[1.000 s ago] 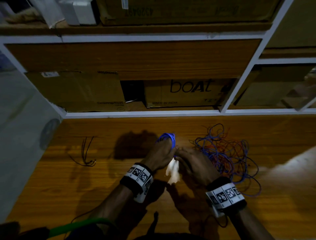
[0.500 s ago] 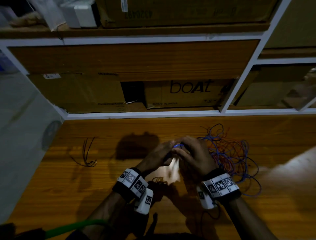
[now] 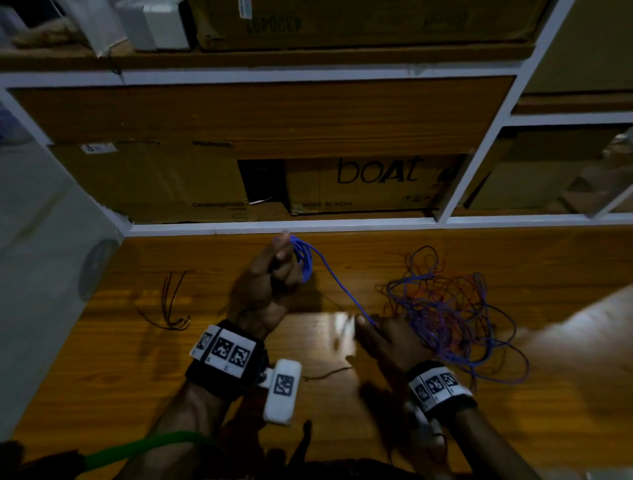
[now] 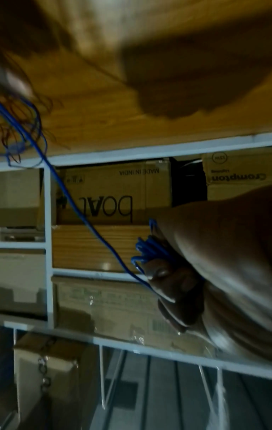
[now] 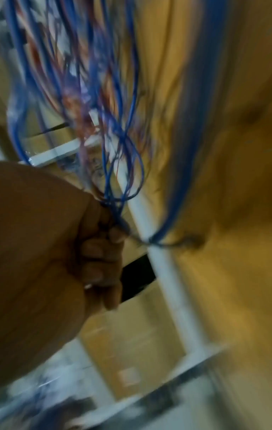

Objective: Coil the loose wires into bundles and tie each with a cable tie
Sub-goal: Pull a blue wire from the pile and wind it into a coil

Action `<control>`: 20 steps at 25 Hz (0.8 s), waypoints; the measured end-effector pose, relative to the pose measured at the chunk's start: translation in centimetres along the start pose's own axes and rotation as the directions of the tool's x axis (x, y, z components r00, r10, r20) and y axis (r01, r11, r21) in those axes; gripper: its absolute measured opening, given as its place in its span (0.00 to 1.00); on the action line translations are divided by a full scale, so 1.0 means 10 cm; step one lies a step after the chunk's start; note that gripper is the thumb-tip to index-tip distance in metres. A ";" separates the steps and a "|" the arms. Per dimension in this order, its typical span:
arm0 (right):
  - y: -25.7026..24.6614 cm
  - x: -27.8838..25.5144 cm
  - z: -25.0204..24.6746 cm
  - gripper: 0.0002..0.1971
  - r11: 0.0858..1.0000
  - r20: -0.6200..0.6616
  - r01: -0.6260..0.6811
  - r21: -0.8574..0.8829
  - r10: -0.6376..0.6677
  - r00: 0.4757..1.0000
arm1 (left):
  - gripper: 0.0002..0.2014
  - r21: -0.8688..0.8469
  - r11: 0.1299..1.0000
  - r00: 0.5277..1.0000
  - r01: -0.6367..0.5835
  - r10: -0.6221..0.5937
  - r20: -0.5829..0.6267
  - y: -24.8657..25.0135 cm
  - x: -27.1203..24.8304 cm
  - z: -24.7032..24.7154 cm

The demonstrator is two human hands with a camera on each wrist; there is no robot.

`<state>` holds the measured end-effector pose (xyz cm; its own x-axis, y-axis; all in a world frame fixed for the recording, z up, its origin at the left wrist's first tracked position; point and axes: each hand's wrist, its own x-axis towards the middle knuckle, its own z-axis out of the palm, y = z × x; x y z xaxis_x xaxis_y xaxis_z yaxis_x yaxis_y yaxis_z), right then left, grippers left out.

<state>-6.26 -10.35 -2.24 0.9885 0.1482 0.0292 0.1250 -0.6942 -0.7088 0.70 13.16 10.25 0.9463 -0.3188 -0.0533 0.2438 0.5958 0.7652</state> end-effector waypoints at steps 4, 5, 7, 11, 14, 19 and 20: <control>0.21 -0.03 -0.17 0.24 0.996 -0.016 -0.027 -0.079 0.026 1.000 | 0.21 -0.023 0.999 0.999 -0.042 0.042 -0.011 0.18 -0.03 0.13; 0.27 0.02 -0.23 0.22 0.994 -0.007 -0.012 -0.111 0.011 1.000 | 0.21 -0.047 0.998 0.999 -0.042 0.042 -0.005 0.19 -0.06 0.14; 0.41 0.12 -0.38 0.16 0.977 0.077 -0.010 -0.211 0.027 0.997 | 0.20 -0.101 0.993 0.998 -0.057 0.057 0.003 0.25 -0.12 0.14; 1.45 0.32 -0.71 0.24 0.824 0.129 -0.112 -0.556 0.218 0.967 | 0.16 -0.184 0.968 0.973 -0.172 0.196 0.120 0.67 -0.19 -0.03; 1.78 0.38 -1.15 0.31 0.697 0.052 -0.304 -0.650 0.440 0.897 | 0.19 -0.446 0.887 0.926 -0.116 0.260 0.275 0.99 -0.21 -0.23; 1.33 0.31 -1.34 0.22 0.617 -0.105 -0.372 -0.693 0.424 0.900 | 0.19 -0.079 0.976 0.977 -0.204 0.208 0.045 0.75 -0.34 -0.16; 1.26 0.31 -1.31 0.23 0.648 -0.045 -0.313 -0.695 0.395 0.918 | 0.17 -0.056 0.980 0.981 -0.190 0.193 0.037 0.64 -0.34 -0.11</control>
<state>-0.49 -27.86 -1.84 0.9603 -0.1698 -0.2213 -0.1693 -0.9853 0.0216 -0.75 18.86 14.66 0.9672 -0.2248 0.1185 0.0707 0.6862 0.7240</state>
